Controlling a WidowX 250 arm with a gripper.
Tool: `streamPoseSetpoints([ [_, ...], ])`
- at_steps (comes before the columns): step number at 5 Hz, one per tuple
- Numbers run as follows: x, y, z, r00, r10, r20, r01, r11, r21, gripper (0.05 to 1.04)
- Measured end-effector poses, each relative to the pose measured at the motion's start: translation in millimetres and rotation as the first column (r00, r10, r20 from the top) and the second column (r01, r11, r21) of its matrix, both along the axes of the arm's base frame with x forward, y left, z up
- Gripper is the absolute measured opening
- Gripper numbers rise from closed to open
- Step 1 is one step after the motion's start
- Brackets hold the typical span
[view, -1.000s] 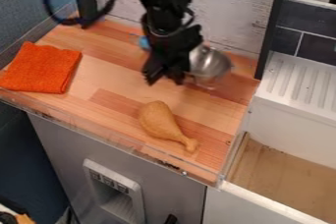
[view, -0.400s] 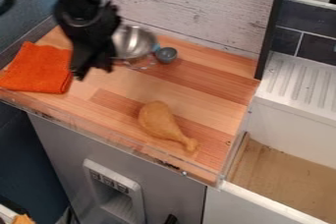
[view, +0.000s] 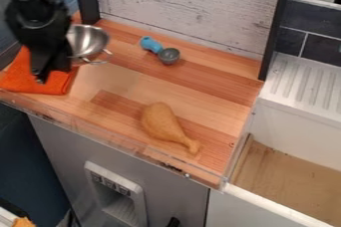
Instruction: Move the silver pot on the orange cloth
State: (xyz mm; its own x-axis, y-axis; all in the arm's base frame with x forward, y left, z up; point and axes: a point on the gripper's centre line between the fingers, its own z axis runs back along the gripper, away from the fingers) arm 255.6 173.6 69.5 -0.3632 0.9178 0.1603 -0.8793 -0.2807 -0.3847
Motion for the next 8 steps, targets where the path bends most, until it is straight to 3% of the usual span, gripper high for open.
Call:
streamPoseSetpoints([
  [2,-25,52,-17.2,0.975,0.221,-0.020,-0.221,0.975,-0.014,0.070],
  [5,-15,71,-38.8,0.957,0.276,-0.085,-0.276,0.961,0.003,0.097],
  [6,-12,64,-39.8,0.960,0.262,-0.100,-0.265,0.964,-0.015,0.269],
  [8,1,49,-39.5,0.974,0.205,-0.100,-0.208,0.978,-0.025,0.845],
])
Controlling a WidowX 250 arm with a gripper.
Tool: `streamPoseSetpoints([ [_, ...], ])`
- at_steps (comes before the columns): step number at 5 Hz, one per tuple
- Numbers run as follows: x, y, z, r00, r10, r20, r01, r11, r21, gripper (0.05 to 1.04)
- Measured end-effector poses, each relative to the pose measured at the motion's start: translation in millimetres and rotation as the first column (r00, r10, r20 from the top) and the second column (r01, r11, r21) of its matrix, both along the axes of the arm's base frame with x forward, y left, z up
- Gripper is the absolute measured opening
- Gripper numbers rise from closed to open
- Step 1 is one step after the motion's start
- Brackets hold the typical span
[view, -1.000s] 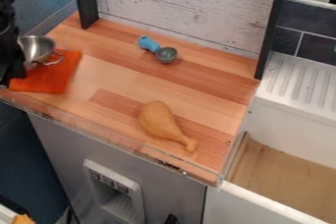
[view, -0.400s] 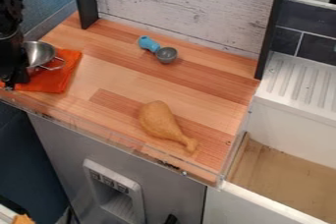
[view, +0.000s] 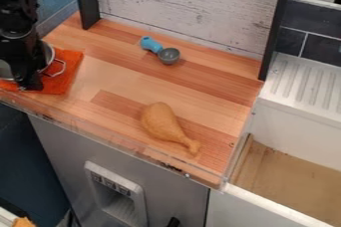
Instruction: Move the silver pot on the orange cloth
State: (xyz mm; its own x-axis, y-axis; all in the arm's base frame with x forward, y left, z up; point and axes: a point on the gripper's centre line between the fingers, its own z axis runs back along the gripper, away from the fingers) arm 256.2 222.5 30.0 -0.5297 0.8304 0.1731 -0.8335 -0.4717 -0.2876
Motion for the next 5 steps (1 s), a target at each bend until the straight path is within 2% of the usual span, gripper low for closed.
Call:
streamPoseSetpoints([
  [1,7,-8,13.8,0.999,-0.026,0.021,0.025,1.000,0.016,1.014],
  [2,5,-16,38.3,1.000,-0.013,0.019,0.013,0.999,0.037,1.009],
  [3,-3,-23,70.0,0.999,0.013,0.044,-0.015,0.999,0.039,1.003],
  [4,2,-32,80.0,1.000,0.005,0.014,-0.005,0.999,0.032,1.001],
  [5,2,-32,80.0,1.000,0.001,0.011,-0.002,0.999,0.033,1.001],
])
